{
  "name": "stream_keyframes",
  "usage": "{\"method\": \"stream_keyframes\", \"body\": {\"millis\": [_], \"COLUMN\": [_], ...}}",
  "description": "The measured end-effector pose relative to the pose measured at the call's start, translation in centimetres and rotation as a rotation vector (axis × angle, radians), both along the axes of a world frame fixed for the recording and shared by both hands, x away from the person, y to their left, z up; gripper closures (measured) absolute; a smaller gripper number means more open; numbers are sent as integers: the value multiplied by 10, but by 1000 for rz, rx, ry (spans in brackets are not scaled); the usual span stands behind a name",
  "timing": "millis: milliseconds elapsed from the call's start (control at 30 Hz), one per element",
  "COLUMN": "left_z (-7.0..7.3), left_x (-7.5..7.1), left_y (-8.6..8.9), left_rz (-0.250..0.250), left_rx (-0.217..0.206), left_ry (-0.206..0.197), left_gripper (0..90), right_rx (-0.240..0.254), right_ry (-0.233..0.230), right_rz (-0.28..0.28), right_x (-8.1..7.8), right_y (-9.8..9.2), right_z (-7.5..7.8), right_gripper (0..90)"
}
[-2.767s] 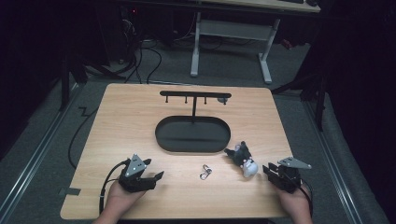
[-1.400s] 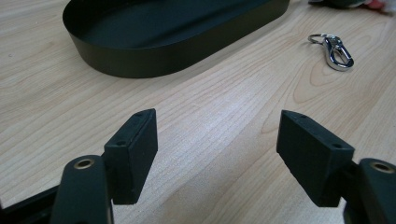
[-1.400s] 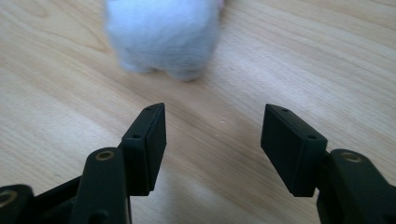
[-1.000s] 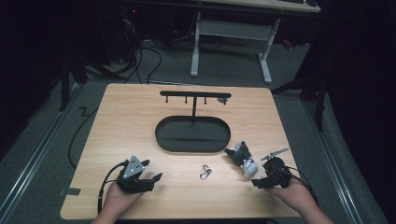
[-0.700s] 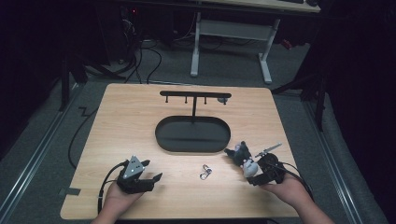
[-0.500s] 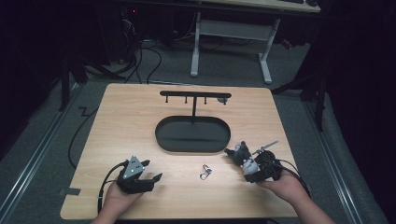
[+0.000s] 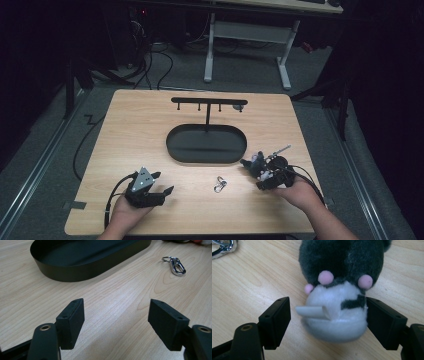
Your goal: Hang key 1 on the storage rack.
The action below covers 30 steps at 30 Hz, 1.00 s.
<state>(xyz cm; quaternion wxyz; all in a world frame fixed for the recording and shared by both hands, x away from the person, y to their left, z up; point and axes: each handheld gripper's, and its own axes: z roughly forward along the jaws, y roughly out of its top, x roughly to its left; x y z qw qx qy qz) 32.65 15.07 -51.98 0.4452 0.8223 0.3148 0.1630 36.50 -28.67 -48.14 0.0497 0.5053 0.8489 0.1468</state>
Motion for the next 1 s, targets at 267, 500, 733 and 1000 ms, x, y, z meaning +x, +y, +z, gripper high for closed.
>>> {"method": "stream_keyframes", "body": {"millis": [267, 500, 733, 1000], "left_z": [0, 0, 0, 0], "left_x": [0, -1, -1, -1], "left_y": [-1, 0, 0, 0], "left_rz": [-7, -8, -7, -2], "left_rx": [2, 2, 0, -5], "left_ry": [2, 2, 2, -4], "left_gripper": [302, 302, 303, 303], "right_rx": [4, 8, 40, 47], "right_ry": [26, 27, 21, 1], "right_rz": [-23, -26, -27, -10], "right_x": [10, 13, 11, 5], "right_y": [-1, -1, -2, -5], "right_z": [-7, -8, -7, 13], "right_gripper": [240, 363, 468, 473]}}
